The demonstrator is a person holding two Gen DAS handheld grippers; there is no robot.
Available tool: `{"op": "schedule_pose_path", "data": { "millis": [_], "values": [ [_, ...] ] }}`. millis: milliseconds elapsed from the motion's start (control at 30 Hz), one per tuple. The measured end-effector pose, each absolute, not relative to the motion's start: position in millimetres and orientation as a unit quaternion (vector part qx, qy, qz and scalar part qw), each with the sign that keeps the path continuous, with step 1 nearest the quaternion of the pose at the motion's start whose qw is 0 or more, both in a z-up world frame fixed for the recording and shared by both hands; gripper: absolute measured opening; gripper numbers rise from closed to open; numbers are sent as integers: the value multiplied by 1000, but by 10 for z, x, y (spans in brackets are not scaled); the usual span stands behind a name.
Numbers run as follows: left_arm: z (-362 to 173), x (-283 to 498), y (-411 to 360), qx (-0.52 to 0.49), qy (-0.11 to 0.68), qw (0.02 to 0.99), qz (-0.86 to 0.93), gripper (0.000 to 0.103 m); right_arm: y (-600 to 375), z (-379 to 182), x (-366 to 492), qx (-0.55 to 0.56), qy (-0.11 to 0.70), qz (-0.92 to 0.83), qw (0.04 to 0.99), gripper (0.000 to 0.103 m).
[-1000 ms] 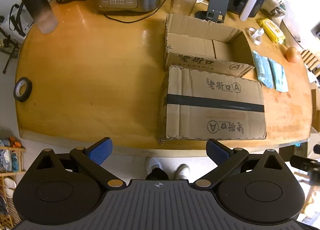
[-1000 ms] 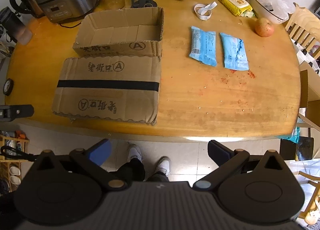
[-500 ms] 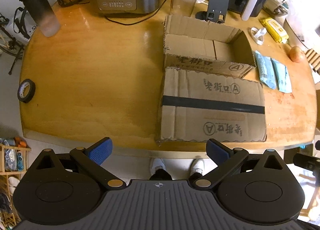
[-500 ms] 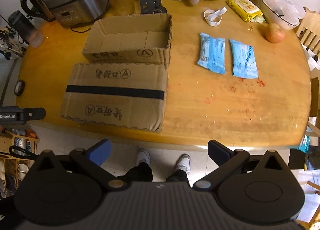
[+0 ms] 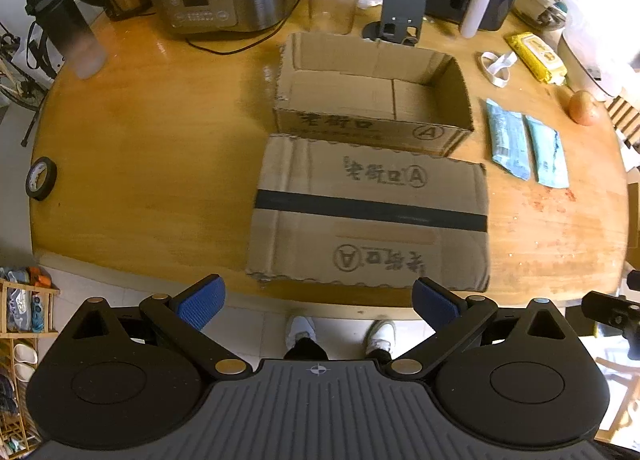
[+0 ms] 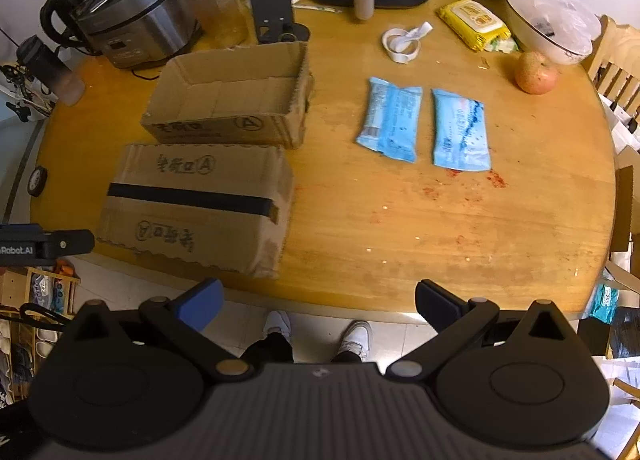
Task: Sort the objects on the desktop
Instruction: 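Move the right tool toward the two blue packets on the table, then lower the open right gripper over the lighter-striped blue packet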
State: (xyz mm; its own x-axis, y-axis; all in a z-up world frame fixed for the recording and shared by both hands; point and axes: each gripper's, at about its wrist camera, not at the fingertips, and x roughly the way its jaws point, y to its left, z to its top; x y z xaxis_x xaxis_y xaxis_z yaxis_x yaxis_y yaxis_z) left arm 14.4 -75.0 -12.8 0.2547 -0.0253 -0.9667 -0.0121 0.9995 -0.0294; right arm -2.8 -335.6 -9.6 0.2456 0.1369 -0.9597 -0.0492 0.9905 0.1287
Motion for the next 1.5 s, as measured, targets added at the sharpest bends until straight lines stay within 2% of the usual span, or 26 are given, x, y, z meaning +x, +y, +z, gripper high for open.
{"op": "schedule_pose_path", "data": {
  "millis": [900,1500],
  "values": [
    [-128,100,-1654,12,612,791,-1,103,-4209,-145,-79,51,610,54,789,103],
    [-144,167,-1724,26,624,781,1,103,-4231,-236,-19,38,630,39,775,103]
  ]
}}
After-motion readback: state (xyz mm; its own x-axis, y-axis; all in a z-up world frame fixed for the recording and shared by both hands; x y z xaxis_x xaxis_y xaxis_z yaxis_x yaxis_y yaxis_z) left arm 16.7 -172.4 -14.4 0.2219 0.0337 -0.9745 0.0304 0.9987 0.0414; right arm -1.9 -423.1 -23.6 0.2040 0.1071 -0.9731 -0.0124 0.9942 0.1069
